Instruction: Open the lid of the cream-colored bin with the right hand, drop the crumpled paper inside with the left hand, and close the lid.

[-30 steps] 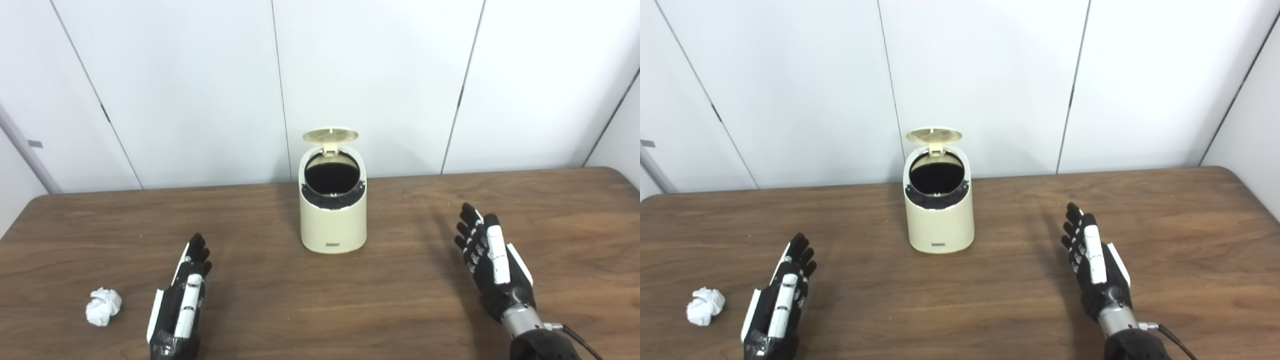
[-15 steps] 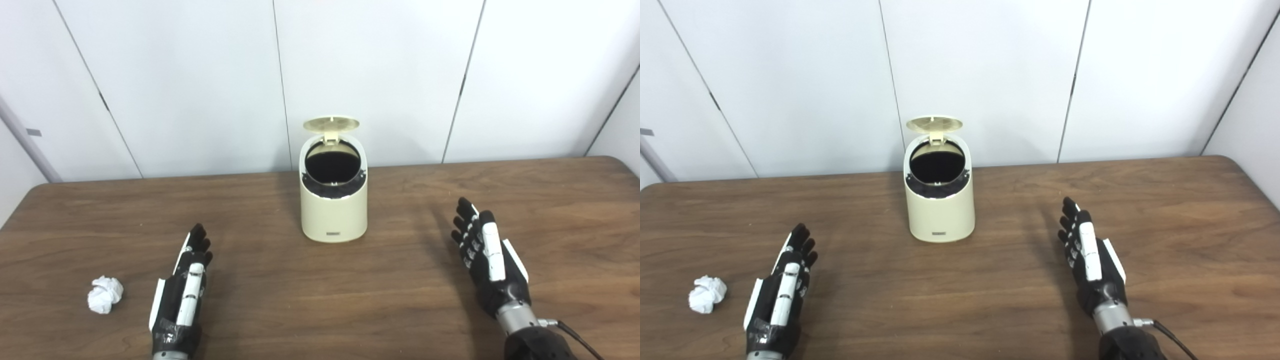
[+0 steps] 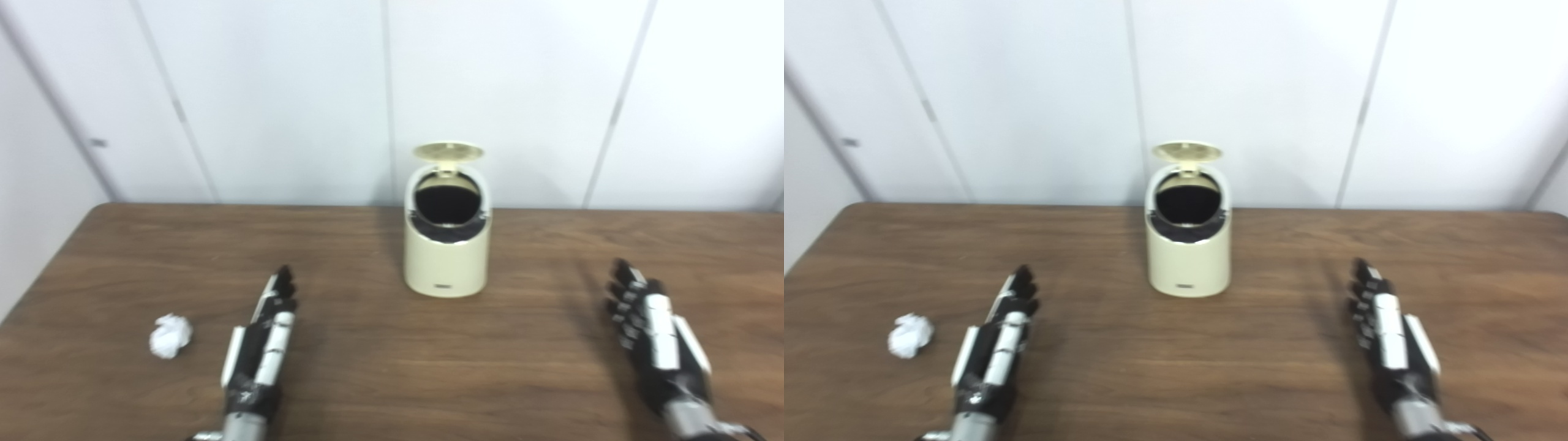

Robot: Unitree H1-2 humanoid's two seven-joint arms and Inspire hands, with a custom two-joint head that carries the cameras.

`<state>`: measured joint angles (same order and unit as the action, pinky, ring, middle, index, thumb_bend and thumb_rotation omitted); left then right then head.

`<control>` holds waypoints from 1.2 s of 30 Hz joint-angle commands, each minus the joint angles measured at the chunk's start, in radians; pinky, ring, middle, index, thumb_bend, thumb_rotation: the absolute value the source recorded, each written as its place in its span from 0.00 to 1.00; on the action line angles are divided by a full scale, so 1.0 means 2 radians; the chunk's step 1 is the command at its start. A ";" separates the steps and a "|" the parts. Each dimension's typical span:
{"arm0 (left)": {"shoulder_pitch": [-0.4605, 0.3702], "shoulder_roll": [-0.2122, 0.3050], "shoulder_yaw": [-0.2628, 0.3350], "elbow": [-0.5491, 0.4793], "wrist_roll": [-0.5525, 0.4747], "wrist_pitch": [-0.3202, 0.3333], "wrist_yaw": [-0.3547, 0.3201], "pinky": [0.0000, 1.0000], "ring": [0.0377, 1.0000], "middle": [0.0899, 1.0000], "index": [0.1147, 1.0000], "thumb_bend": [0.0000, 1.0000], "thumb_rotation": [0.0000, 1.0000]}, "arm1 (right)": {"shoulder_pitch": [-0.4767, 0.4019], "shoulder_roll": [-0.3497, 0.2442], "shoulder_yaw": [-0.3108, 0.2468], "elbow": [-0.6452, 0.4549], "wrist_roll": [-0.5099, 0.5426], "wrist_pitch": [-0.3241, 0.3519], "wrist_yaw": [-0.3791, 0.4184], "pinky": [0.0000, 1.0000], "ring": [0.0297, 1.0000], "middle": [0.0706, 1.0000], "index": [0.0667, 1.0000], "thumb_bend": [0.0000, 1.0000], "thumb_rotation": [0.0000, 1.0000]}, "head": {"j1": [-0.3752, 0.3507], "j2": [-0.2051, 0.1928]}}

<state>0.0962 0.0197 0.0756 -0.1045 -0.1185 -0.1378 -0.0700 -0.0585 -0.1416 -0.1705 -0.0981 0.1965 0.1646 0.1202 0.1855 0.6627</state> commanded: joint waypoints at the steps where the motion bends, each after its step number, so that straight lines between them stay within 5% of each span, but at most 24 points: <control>1: 0.029 -0.018 -0.011 0.024 0.003 0.000 0.006 1.00 1.00 0.99 0.98 0.37 0.74 | -0.013 -0.009 -0.002 -0.007 0.009 -0.026 0.009 1.00 1.00 1.00 0.98 0.47 1.00 | 0.007 0.000; 10: 0.024 -0.031 -0.018 0.034 0.020 -0.006 0.019 1.00 1.00 0.98 0.98 0.40 0.73 | -0.018 -0.025 -0.005 0.003 0.030 -0.035 0.021 1.00 1.00 1.00 1.00 0.48 1.00 | 0.054 0.003; 28: 0.015 -0.039 -0.026 0.024 0.039 0.014 0.035 1.00 1.00 0.98 0.97 0.39 0.72 | -0.023 -0.023 -0.008 -0.060 0.039 0.046 -0.010 1.00 1.00 0.99 0.96 0.47 1.00 | 0.087 0.023; 36: 0.018 -0.037 -0.030 0.011 0.058 0.025 0.041 1.00 1.00 0.98 0.97 0.37 0.74 | -0.026 -0.021 -0.009 -0.068 0.042 0.057 -0.011 1.00 1.00 1.00 0.95 0.45 1.00 | 0.084 0.022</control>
<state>0.0915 -0.0309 0.0362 -0.1109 -0.0178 -0.0933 0.0006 -0.0760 -0.1814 -0.1822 -0.1959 0.2711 0.2906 0.1049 0.3528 0.7072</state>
